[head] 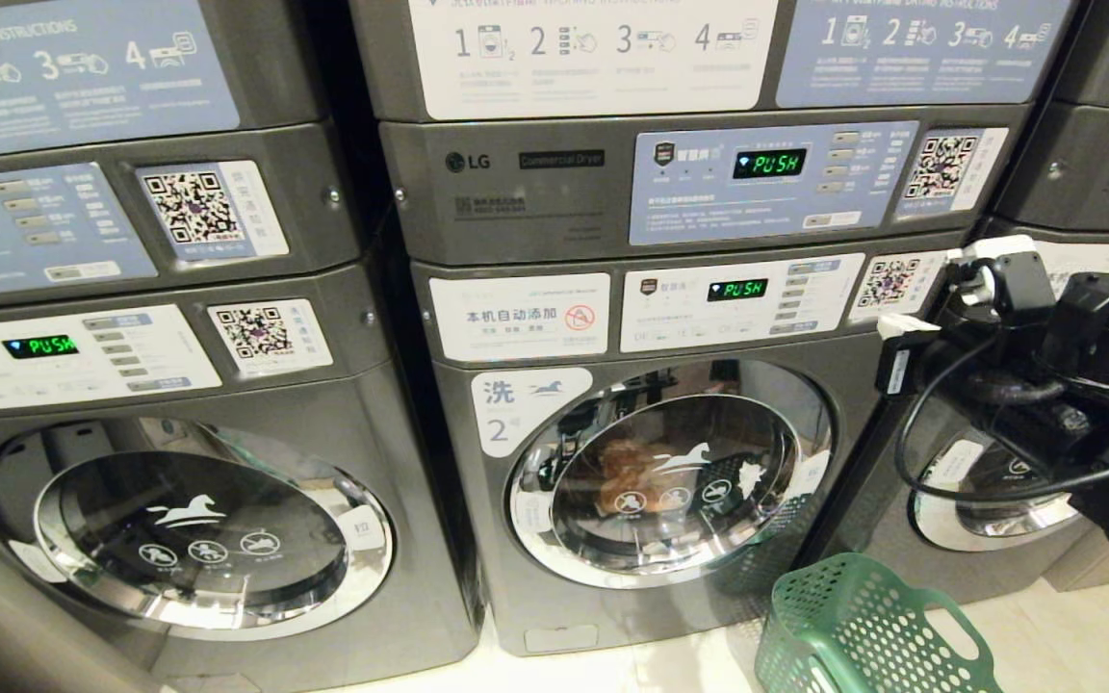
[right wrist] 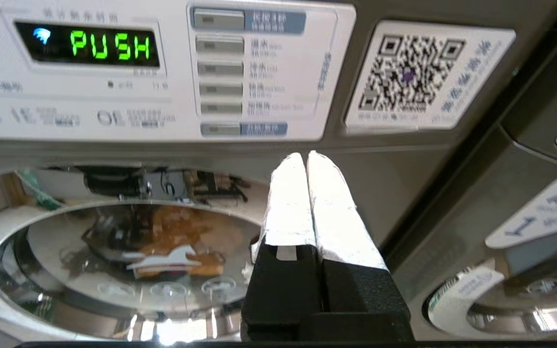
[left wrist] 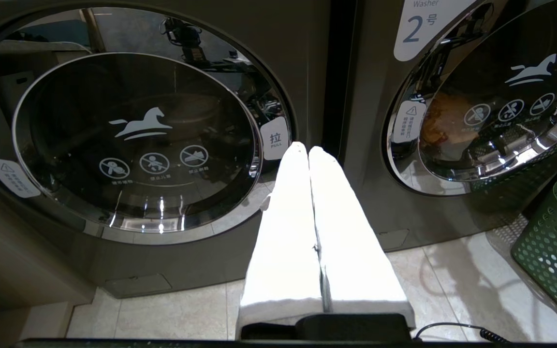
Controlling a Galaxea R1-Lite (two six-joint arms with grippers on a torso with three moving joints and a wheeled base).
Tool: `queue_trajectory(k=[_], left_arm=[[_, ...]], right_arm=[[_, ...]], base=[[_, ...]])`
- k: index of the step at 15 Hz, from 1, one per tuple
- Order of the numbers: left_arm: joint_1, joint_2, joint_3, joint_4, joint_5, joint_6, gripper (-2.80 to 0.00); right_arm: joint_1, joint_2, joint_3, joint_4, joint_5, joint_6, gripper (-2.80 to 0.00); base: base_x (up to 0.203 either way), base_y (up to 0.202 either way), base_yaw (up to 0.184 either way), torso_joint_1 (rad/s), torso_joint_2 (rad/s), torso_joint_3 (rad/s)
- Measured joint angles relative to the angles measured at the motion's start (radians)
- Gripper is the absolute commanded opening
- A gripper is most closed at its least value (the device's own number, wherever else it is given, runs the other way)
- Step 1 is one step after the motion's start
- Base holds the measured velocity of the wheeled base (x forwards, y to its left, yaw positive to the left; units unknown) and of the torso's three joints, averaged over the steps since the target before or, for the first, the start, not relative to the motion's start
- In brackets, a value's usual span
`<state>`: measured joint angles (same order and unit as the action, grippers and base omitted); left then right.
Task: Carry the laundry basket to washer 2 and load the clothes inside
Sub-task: Press the washing machine switch
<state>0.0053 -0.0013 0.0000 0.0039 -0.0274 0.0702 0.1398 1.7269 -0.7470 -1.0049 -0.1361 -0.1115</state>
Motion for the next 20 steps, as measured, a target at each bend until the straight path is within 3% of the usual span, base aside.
queue_trajectory(k=[6, 13, 20], left_arm=[[0.000, 0.000, 0.000, 0.000, 0.000, 0.000, -2.80], [0.000, 0.000, 0.000, 0.000, 0.000, 0.000, -2.80], [0.000, 0.000, 0.000, 0.000, 0.000, 0.000, -2.80]], right_arm=[[-0.027, 0.131, -0.110, -0.097, 0.025, -0.002, -2.80], [-0.071, 0.229, -0.204, -0.114, 0.071, 0.004, -2.80], [-0.076, 0.246, -0.204, -0.115, 0.261, 0.033, -2.80]], base=[[0.000, 0.000, 0.000, 0.000, 0.00, 0.000], [0.000, 0.000, 0.000, 0.000, 0.00, 0.000], [0.000, 0.000, 0.000, 0.000, 0.00, 0.000]])
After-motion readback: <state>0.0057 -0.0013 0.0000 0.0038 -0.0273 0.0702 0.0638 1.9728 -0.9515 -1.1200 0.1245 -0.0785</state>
